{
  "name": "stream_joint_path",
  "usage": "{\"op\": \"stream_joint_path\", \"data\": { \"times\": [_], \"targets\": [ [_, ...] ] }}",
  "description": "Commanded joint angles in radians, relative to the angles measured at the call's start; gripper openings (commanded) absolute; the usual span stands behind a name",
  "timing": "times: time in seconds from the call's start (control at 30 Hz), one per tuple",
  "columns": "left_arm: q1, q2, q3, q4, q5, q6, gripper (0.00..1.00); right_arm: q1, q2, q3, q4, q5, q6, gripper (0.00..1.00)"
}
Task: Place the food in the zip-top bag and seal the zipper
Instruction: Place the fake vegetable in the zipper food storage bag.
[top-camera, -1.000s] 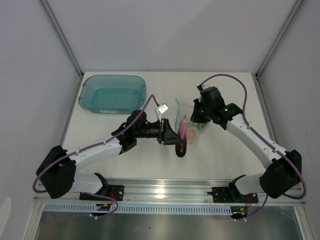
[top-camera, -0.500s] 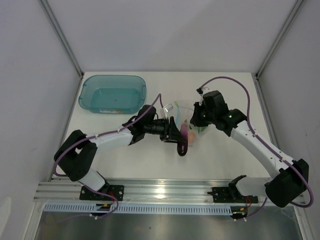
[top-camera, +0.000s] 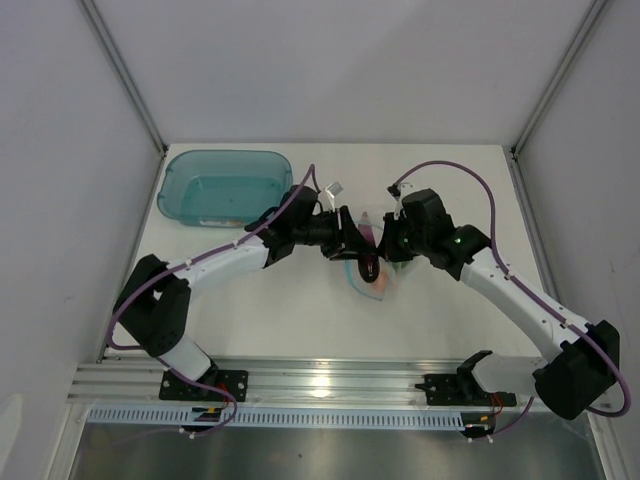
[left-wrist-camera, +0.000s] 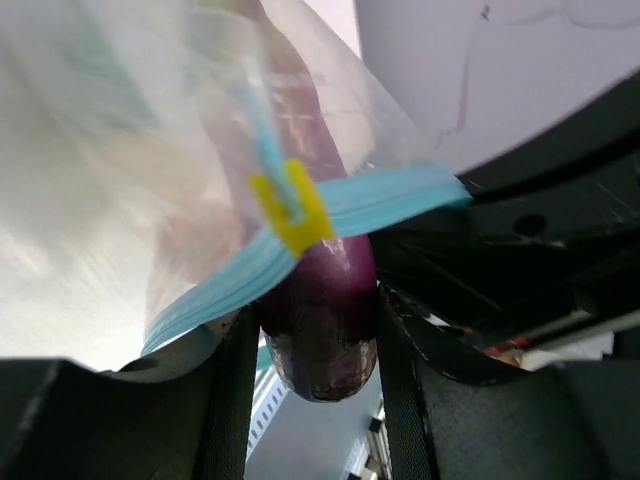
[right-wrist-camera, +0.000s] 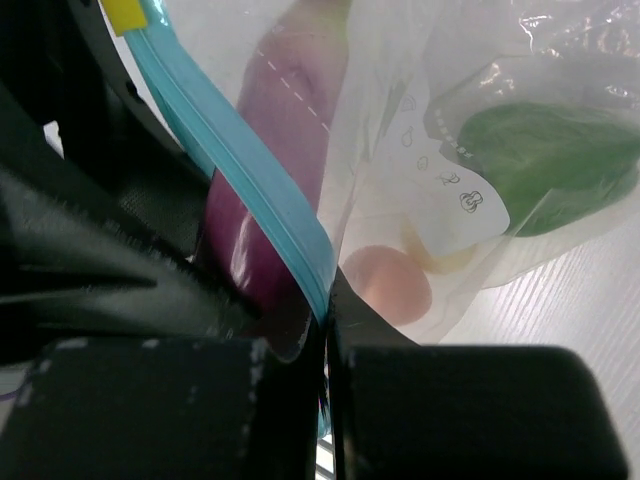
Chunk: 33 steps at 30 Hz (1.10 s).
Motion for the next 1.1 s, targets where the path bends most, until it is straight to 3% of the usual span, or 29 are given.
{"op": "stream_joint_path", "data": {
  "times": [0.0, 0.13, 0.43, 0.53, 0.57, 1.0, 1.07],
  "targets": [
    [0.004, 0.006, 0.046, -0.106, -0.157, 0.034, 0.01, 0.014, -0.034, 0.016, 0.046, -0.026, 0.041, 0.00],
    [0.004, -0.020, -0.005, -0.117, -0.300, 0.029, 0.01, 0.014, -0.029, 0.047, 0.041, -0.045, 0.089, 0.00],
    [-0.031, -0.060, -0.031, -0.081, -0.463, -0.012, 0.05, 0.019, -0.002, 0.102, 0.067, -0.115, 0.143, 0.00],
    [-0.048, -0.056, -0.019, -0.072, -0.466, -0.008, 0.13, 0.017, 0.011, 0.125, 0.061, -0.105, 0.149, 0.00],
    [-0.050, -0.050, -0.022, -0.065, -0.448, -0.003, 0.25, 0.014, 0.023, 0.139, 0.055, -0.097, 0.149, 0.00],
    [-0.059, -0.203, -0.147, 0.055, -0.365, 0.195, 0.64, -0.012, 0.021, 0.129, 0.040, -0.108, 0.140, 0.00],
    [-0.070, -0.234, -0.163, 0.055, -0.351, 0.222, 0.75, -0.014, 0.021, 0.129, 0.034, -0.111, 0.137, 0.00]
  ]
}}
